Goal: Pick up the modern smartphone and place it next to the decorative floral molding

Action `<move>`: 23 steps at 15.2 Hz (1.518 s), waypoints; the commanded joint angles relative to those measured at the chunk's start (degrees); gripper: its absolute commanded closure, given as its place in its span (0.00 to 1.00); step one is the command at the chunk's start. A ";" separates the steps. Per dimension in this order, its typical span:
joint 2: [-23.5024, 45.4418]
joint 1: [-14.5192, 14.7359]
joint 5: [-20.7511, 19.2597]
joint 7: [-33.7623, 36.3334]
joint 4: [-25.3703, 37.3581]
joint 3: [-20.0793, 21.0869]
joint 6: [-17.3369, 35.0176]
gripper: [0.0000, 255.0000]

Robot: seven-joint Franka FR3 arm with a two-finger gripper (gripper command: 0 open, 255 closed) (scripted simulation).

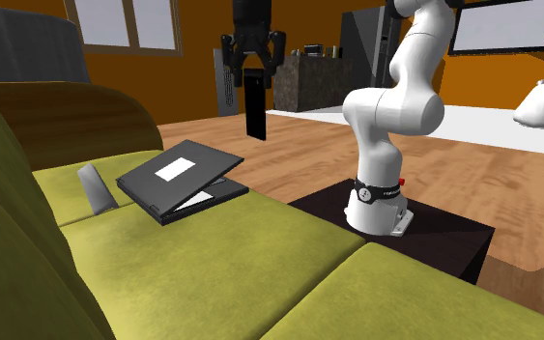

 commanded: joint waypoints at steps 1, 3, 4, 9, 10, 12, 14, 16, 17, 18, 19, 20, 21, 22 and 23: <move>2.52 -0.56 -1.07 -2.75 1.30 -2.61 1.55 1.00; 4.82 -1.05 -1.88 -5.41 2.55 -5.14 2.89 1.00; 6.06 -1.26 -2.18 -6.76 3.28 -6.40 3.55 1.00; 13.15 -1.83 -2.55 -13.74 7.86 -12.81 6.76 1.00; 14.75 -1.86 -2.35 -15.22 8.97 -14.12 7.36 1.00; 18.16 -1.89 -1.61 -18.29 11.38 -16.73 8.50 1.00; 21.86 -1.87 -0.38 -21.54 14.05 -19.35 9.52 1.00; 25.90 -1.92 1.42 -25.03 16.99 -21.93 10.39 1.00; 28.05 -1.98 2.56 -26.86 18.57 -23.21 10.75 1.00; 30.31 -2.12 3.85 -28.77 20.22 -24.44 11.05 1.00; 32.67 -2.35 5.32 -30.73 21.95 -25.59 11.27 1.00; 35.13 -2.71 6.95 -32.75 23.78 -26.67 11.40 1.00; 37.68 -3.19 8.73 -34.81 25.69 -27.65 11.44 1.00; 40.32 -3.85 10.63 -36.89 27.69 -28.48 11.37 1.00; 43.02 -4.74 12.61 -38.95 29.80 -29.12 11.18 1.00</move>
